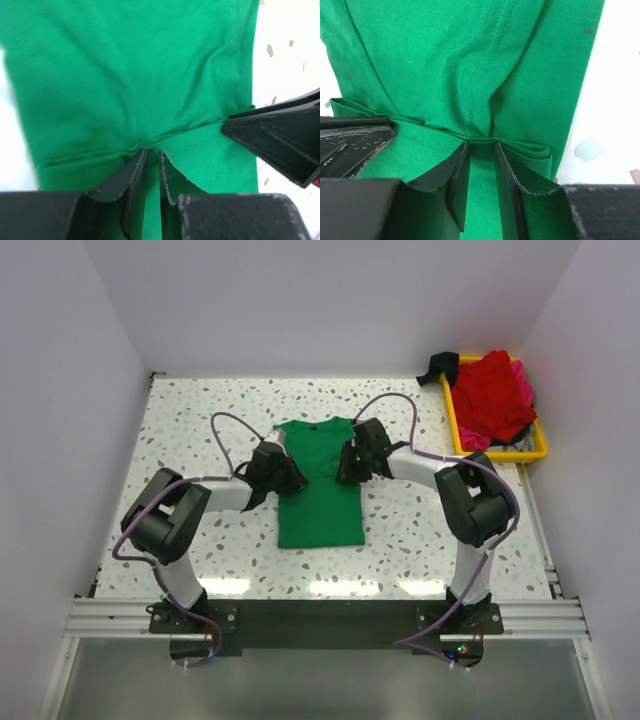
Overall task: Fold and stack the t-shirts
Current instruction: Fold the tshirt
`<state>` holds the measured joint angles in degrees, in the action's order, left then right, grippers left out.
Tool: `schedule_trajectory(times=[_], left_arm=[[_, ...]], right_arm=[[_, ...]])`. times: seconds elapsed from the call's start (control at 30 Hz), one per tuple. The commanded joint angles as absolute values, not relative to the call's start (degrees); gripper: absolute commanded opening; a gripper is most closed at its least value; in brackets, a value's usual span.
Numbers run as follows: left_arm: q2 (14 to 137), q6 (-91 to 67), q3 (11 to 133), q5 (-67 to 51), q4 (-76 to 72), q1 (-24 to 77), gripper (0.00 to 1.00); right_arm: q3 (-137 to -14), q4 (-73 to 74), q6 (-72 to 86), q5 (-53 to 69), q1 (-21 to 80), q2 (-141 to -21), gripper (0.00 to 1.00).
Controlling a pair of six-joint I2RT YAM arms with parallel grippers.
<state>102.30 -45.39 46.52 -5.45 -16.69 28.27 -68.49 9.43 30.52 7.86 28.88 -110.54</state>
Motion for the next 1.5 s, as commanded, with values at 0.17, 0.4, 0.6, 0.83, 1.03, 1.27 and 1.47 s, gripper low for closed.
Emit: schedule_trajectory(times=[0.17, 0.4, 0.6, 0.83, 1.03, 1.27, 1.47], left_arm=[[97.2, -41.0, 43.3, 2.8, -9.1, 26.7, 0.22], [97.0, -40.3, 43.0, 4.1, -7.8, 24.4, 0.22], [96.0, -39.1, 42.5, 5.2, -7.1, 23.2, 0.23], [95.7, -38.8, 42.5, 4.5, -7.3, 22.7, 0.23], [95.5, -38.8, 42.5, 4.1, -7.2, 22.5, 0.23], [93.1, -38.1, 44.0, 4.2, -5.6, 22.1, 0.24], [88.3, -37.7, 46.6, 4.5, -1.6, 22.0, 0.37]], right_arm=[[-65.7, 12.7, 30.3, 8.7, 28.3, -110.1, 0.32], [-65.9, 13.1, 30.4, 10.2, 28.1, -109.1, 0.32], [-65.8, 13.5, 30.1, 10.5, 27.1, -107.6, 0.32], [-64.3, 13.4, 30.1, 11.8, 24.2, -105.4, 0.33], [-63.3, 13.1, 30.1, 12.3, 23.0, -104.9, 0.33], [-64.1, 13.8, 30.2, 12.8, 22.3, -103.6, 0.33], [-64.8, 16.2, 29.6, 12.5, 22.1, -100.0, 0.34]])
